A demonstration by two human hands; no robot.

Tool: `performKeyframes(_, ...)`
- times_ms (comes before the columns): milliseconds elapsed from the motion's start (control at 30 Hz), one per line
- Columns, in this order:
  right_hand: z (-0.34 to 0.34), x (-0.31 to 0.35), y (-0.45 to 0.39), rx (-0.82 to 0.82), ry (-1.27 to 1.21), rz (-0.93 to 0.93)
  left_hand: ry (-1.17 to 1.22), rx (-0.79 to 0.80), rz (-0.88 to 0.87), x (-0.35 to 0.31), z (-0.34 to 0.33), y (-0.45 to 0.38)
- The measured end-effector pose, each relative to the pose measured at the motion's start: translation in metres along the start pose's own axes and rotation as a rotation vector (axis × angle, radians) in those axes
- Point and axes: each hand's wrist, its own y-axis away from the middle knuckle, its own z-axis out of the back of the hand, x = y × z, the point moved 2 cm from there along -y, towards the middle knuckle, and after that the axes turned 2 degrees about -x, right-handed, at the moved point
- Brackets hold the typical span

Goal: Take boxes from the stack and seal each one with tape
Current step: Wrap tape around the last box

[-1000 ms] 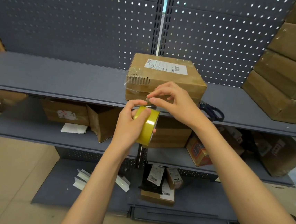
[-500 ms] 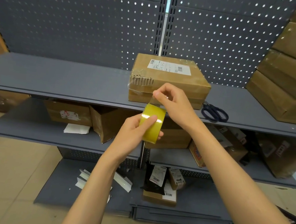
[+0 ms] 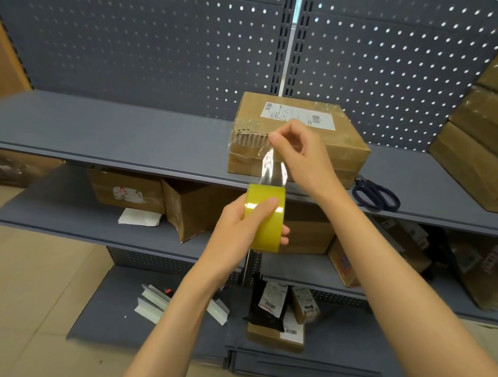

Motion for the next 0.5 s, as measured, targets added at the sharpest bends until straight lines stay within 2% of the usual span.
performKeyframes(133,0.0,0.003,-0.009,-0.038,0.025,0.039,-0.02,-0.105,0.015,-0.005,-0.001,-0.005)
performKeyframes(300,-0.005,0.006,-0.023,-0.136,-0.006,0.072,-0.019,-0.131,0.119,-0.01,-0.002,-0.017)
performKeyframes(500,-0.004,-0.008,-0.044,-0.036,0.034,0.074,0.085,-0.15,0.144,-0.016,-0.009,-0.022)
